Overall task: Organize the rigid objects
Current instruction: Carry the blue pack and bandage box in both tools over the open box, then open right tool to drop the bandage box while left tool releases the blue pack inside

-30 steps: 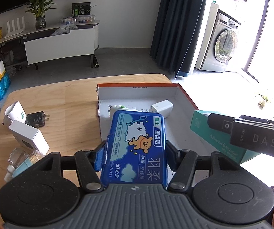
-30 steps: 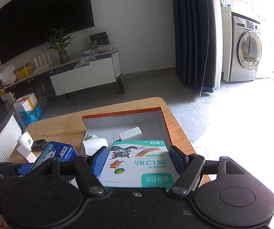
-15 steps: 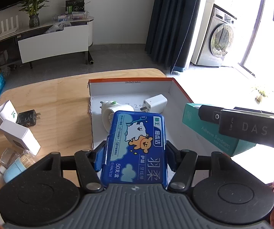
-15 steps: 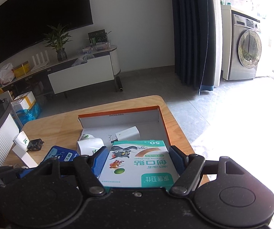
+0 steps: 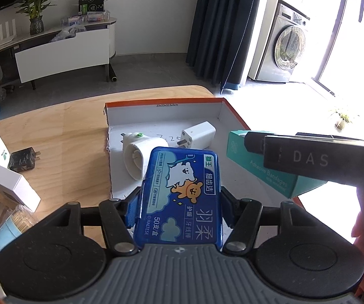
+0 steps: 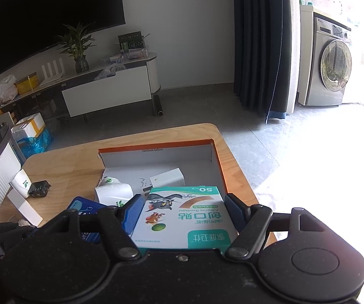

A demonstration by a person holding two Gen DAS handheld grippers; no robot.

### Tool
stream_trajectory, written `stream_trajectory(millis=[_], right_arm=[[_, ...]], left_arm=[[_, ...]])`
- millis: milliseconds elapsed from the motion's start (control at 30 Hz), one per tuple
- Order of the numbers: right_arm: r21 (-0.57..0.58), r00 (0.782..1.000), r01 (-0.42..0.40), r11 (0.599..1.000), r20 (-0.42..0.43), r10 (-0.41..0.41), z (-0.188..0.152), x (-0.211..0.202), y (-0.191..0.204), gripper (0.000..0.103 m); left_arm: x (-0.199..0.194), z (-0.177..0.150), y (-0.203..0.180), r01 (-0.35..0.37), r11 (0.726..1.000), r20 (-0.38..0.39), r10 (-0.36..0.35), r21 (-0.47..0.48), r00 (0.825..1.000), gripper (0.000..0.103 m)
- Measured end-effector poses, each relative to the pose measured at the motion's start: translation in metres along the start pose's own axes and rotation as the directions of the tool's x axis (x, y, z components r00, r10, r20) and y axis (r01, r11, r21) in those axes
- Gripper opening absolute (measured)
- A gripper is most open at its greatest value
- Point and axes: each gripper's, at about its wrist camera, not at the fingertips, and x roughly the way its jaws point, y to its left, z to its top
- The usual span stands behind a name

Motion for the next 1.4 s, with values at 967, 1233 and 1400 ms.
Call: stream_trajectory(millis=[967, 1233, 1400], right_arm=[[-0.021, 0.997, 0.016, 1.0, 0.078, -0.014, 0.025, 0.026, -0.015, 0.088], [-0.026, 0.997, 0.014, 1.0, 0.08, -0.011, 0.02, 0.01, -0.012, 0.088], [-0.021, 0.997, 0.016, 1.0, 0.082, -0.014, 0.014, -0.001, -0.008, 0.09]], left_arm=[[0.039, 0.009, -0.012, 0.06, 0.998, -0.058, -0.06, -0.002, 0.997, 0.064], [0.025, 0.01, -0.008, 0.036, 0.999, -0.031, -0.036, -0.023, 0.999, 0.078], [0.007, 0.011, -0.001, -0.007, 0.999, -0.005, 0.007, -0.033, 1.0, 0.085]])
